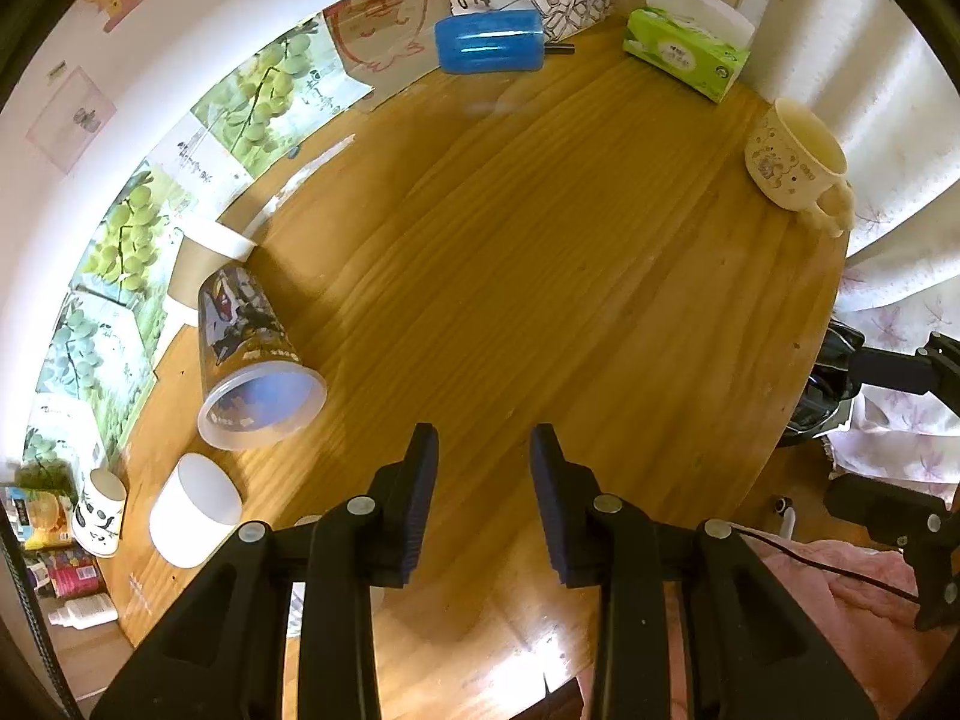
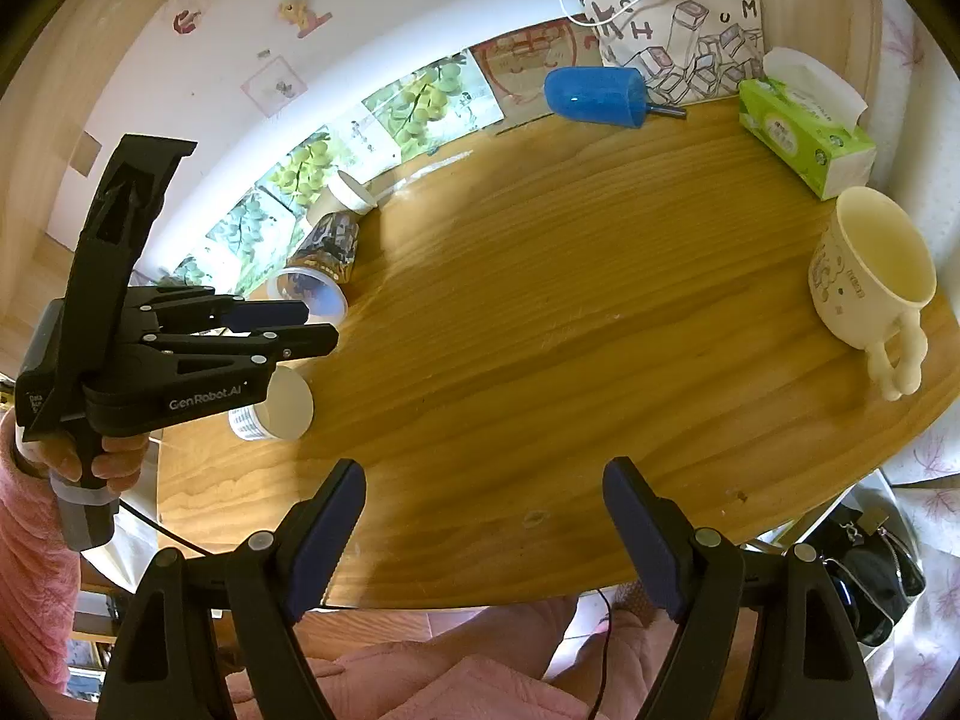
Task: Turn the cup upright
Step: 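Move the open left gripper toward the grey-checkered paper cup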
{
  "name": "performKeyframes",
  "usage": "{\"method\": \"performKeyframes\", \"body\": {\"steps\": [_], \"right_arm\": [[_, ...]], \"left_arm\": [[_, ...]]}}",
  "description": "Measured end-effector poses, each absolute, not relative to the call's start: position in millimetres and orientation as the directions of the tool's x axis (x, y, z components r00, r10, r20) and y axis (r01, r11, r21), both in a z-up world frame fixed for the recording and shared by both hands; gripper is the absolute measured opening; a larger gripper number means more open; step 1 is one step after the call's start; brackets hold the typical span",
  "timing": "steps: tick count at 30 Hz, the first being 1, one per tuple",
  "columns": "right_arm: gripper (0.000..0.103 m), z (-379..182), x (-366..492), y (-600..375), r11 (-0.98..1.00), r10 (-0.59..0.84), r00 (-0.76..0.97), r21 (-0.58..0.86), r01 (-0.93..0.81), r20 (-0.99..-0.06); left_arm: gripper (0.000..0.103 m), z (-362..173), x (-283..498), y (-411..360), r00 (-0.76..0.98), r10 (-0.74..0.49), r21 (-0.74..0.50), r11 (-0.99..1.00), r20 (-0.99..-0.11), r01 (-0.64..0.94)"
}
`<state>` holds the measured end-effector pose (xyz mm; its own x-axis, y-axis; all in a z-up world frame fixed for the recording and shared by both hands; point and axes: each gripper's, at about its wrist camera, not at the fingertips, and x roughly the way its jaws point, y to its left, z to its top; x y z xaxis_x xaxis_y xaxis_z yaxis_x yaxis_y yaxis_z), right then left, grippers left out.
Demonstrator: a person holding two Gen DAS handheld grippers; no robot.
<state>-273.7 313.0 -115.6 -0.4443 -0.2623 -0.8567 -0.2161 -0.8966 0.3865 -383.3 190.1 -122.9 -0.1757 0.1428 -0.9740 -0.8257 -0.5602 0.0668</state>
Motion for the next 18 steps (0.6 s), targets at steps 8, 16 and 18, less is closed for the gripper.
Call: {"method": "performKeyframes", "body": {"steps": [8, 16, 18], "right_arm": [[0.082, -118, -278, 306, -0.906, -0.277, -0.428, 0.382, -0.183, -0.861], [0.082, -119, -281, 297, -0.911, -0.298, -0.415, 0.386, -0.146, -0.860], [0.082, -120, -282, 296, -0.911, -0.303, -0.414, 0.389, -0.139, -0.858]], "left_arm": [[0.045, -121, -377, 177, -0.194, 0.137, 0.082, -0.575, -0.971, -0.814], [0.048, -121, -378, 154, -0.205, 0.106, 0.100, -0.608, -0.973, -0.788], [0.052, -121, -378, 147, -0.211, 0.098, 0.108, -0.614, -0.973, -0.782]]}}
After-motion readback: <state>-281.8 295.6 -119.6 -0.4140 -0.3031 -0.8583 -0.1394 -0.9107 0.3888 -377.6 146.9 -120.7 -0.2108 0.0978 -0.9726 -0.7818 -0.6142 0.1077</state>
